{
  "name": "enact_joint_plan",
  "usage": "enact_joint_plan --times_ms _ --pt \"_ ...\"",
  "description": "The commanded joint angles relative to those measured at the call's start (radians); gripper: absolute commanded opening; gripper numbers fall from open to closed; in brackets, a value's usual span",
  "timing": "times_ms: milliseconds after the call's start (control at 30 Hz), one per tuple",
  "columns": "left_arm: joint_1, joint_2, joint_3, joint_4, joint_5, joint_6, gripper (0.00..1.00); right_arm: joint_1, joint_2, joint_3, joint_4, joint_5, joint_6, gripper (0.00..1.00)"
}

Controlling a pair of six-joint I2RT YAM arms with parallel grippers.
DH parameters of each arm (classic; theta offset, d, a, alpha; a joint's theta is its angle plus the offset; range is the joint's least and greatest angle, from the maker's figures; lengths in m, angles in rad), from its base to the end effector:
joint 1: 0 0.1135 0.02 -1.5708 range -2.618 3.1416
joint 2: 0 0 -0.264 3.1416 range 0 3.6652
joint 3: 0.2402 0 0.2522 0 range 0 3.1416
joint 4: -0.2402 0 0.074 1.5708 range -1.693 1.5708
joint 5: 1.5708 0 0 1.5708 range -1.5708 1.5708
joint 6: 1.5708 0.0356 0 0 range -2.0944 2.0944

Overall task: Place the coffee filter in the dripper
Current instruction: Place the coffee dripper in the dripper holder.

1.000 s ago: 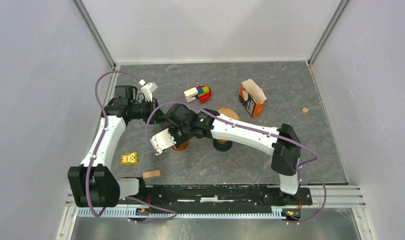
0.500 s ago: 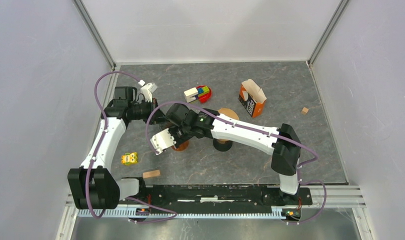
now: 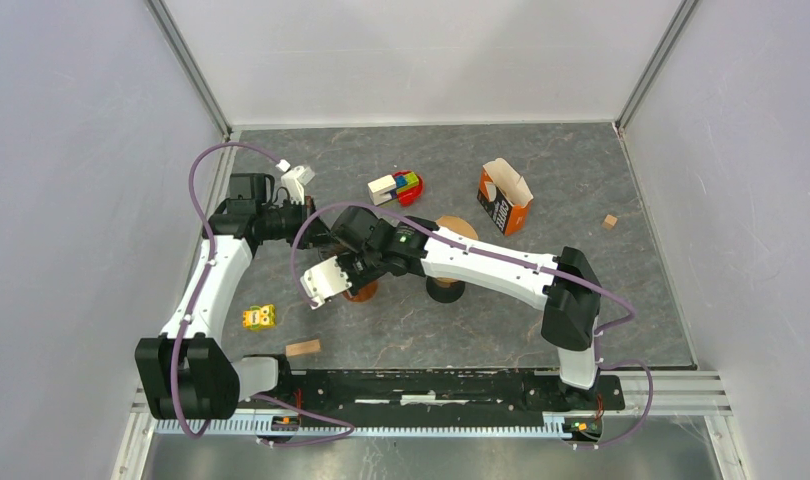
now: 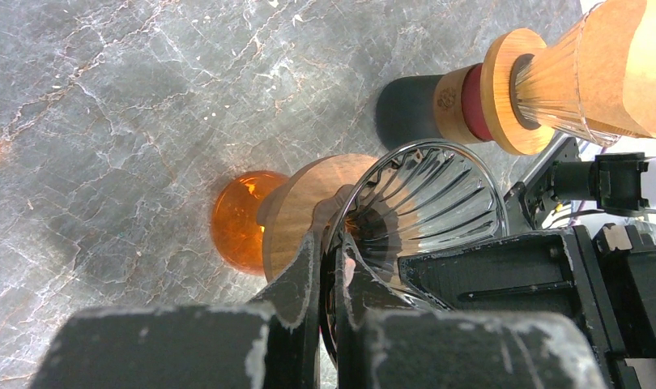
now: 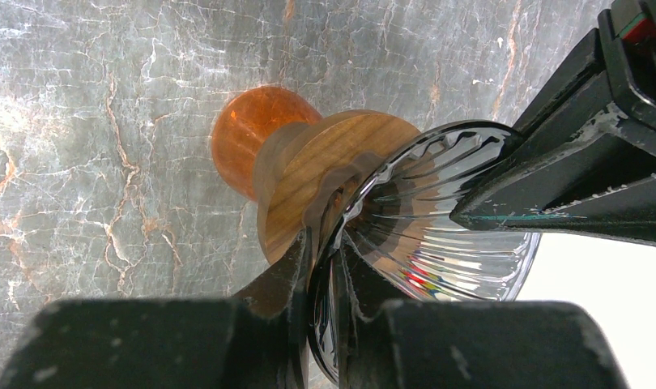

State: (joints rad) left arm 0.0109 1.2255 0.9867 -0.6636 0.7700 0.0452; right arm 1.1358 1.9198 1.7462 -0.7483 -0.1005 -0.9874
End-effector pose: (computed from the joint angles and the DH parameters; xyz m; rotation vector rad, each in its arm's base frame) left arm 0.2448 -0.0221 0.2841 0.3643 2.3023 -0.9125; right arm 0.1771 0.3897 0.2912 -2.1994 1.1796 0.1874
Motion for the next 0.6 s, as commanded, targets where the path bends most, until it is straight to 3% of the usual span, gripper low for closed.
enact_joint_plan --times_ms 0,300,500,567 --pt "0.001 0.023 -0.051 -0.013 -0.2 0.088 0.02 -0.03 0.056 -0.022 -0.068 0.001 0.081 0.18" --pt "0.001 0.005 -0.018 -0.017 -0.2 0.076 0.02 -0.032 0.012 0.106 -0.123 0.017 0.09 0.48" --pt "0.001 0.0 0.0 -0.023 -0.188 0.069 0.03 -0.032 -0.048 0.153 -0.149 0.005 0.112 0.58" --pt "0.002 -0.001 0.008 -0.023 -0.184 0.064 0.11 -0.033 -0.083 0.153 -0.142 0.001 0.124 0.61"
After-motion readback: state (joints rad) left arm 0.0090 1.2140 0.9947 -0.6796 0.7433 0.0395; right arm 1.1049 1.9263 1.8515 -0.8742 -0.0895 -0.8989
